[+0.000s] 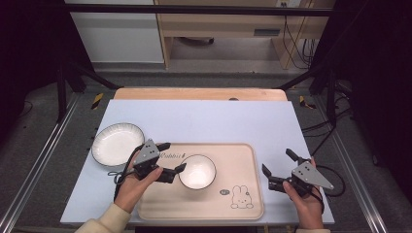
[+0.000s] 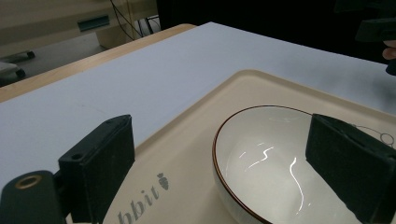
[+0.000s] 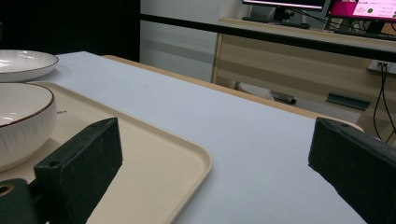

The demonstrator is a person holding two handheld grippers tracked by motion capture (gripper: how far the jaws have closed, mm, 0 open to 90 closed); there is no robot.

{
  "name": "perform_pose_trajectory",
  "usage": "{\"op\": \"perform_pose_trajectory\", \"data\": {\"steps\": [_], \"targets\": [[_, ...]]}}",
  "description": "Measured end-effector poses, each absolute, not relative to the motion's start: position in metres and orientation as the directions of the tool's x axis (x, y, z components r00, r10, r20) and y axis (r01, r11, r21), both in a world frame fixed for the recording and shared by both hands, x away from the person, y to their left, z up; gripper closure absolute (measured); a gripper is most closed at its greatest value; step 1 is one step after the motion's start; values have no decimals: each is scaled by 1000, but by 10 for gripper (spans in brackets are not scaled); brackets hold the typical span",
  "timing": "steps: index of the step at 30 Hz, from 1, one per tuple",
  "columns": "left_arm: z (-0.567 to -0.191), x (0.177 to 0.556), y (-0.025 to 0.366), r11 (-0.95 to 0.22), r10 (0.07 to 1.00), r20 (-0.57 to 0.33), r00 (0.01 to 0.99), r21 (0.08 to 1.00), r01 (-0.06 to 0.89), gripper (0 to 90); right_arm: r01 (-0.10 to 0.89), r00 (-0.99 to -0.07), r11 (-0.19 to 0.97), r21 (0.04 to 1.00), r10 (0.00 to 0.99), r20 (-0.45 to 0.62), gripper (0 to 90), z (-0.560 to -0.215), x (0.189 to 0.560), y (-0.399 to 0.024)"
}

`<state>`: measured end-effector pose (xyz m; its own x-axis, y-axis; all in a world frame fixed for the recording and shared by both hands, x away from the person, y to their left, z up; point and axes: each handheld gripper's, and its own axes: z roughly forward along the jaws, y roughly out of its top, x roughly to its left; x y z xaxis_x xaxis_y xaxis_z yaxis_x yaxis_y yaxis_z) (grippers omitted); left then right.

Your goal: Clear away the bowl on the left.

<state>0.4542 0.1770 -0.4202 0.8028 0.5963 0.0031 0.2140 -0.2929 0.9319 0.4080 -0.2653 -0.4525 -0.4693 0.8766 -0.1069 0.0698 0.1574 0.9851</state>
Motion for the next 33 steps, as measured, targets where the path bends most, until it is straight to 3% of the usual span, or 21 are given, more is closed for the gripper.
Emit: {"op": "perform_pose_trajectory", "data": {"steps": [23,33], "targets": [[-427,446,203,-251,590,4,807,951,179,40,68,-469,157,985,877,-107,30,-453,408,-265],[-431,443,220,-238,635,-3,772,951,199,40,68,-469,158,985,876,-108,30,-453,408,-265]]}}
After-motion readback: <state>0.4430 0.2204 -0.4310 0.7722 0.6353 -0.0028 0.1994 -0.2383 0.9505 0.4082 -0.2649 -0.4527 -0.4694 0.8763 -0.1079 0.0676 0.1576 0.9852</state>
